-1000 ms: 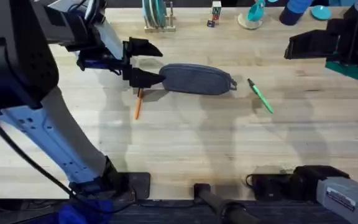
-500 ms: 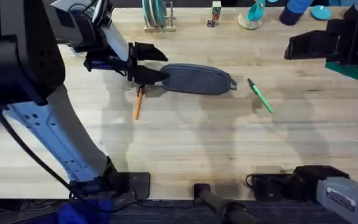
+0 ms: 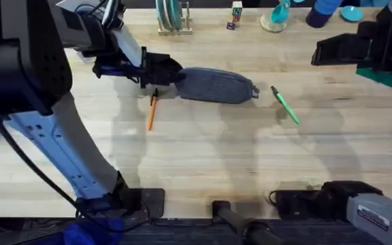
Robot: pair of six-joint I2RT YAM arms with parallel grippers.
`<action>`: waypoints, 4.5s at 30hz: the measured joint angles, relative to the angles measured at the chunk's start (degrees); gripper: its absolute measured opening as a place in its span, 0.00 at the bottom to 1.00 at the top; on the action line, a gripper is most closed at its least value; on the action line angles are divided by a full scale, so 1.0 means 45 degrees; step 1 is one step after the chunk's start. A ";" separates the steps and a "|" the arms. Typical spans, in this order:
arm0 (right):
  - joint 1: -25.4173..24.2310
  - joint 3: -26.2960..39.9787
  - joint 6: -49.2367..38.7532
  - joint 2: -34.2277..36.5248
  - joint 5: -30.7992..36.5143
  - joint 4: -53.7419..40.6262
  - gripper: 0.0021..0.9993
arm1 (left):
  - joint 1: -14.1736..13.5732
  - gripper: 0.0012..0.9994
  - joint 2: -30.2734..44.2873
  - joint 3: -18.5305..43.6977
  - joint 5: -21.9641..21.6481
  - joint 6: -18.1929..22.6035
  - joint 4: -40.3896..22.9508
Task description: Unzip the bag, pick up the pens from the table one at a time and place them inside, then zip the bag closed.
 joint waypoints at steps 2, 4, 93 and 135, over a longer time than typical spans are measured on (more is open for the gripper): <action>0.0000 0.0000 -0.0002 0.0000 0.0000 -0.0059 1.00 | 0.0000 0.04 0.0000 0.0000 0.0000 0.0000 0.0000; 0.0000 0.0000 0.0000 0.0000 0.0000 -0.0055 1.00 | 0.0000 0.04 0.0001 0.0000 -0.0001 0.0000 0.0006; -0.1331 0.0039 -1.5450 1.1001 -0.9345 0.1548 0.99 | -0.0204 0.04 0.0000 0.0019 -0.0039 0.0000 0.0336; -0.0758 0.0049 -1.5469 1.1574 -0.9345 0.1883 0.36 | -0.0209 0.04 0.0000 0.0019 -0.0039 0.0000 0.0345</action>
